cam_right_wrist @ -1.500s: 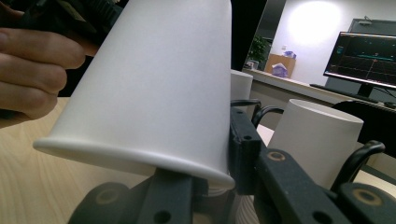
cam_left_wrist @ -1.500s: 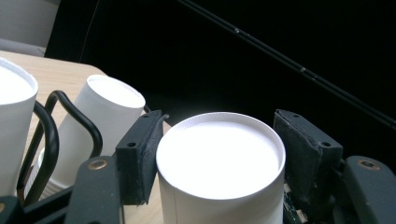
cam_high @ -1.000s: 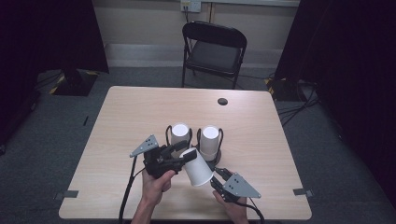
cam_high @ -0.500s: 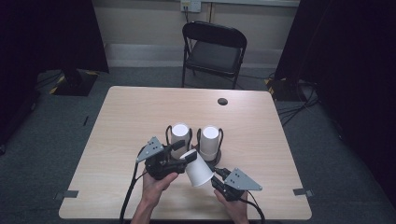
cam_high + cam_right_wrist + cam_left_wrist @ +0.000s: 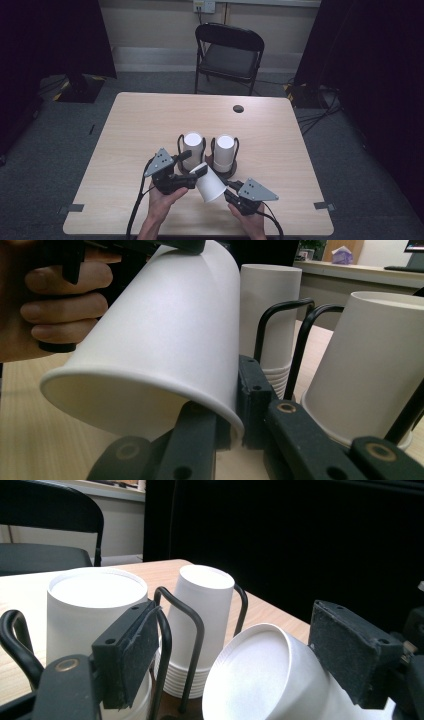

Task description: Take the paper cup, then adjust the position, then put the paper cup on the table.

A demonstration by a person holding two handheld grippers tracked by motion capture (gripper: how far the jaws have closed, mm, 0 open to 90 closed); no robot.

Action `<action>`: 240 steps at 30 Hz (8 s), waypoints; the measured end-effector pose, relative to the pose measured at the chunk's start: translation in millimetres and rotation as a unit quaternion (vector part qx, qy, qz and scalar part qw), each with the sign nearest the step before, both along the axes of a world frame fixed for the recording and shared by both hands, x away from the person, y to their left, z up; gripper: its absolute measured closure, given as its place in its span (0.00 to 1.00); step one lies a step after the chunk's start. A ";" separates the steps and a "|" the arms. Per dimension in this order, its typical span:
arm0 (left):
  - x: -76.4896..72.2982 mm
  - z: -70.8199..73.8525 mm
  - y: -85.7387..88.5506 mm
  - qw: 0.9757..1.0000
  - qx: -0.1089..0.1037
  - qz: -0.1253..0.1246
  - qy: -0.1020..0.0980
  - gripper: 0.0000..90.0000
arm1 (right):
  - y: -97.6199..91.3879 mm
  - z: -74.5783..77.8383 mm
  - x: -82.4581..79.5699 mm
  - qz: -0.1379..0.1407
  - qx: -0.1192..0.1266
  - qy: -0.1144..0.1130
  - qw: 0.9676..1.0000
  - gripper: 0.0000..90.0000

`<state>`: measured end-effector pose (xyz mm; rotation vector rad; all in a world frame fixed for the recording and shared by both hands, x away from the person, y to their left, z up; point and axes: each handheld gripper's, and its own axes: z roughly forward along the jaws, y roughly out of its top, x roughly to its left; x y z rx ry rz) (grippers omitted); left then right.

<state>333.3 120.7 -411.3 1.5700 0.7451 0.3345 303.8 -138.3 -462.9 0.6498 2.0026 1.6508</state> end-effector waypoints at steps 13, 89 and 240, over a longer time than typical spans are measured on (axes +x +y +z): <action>-4.7 -5.5 11.0 1.000 0.011 0.012 -0.016 0.17 | -12.4 4.7 0.7 -0.012 -0.018 0.030 0.999 0.95; -43.6 -55.4 -43.3 0.931 0.314 -0.076 -0.171 0.17 | -24.9 39.3 43.3 0.071 -0.191 0.302 0.932 0.95; 13.4 -27.3 71.4 0.988 0.104 0.113 -0.033 0.26 | -90.3 -17.9 20.7 -0.257 0.022 0.087 0.962 0.16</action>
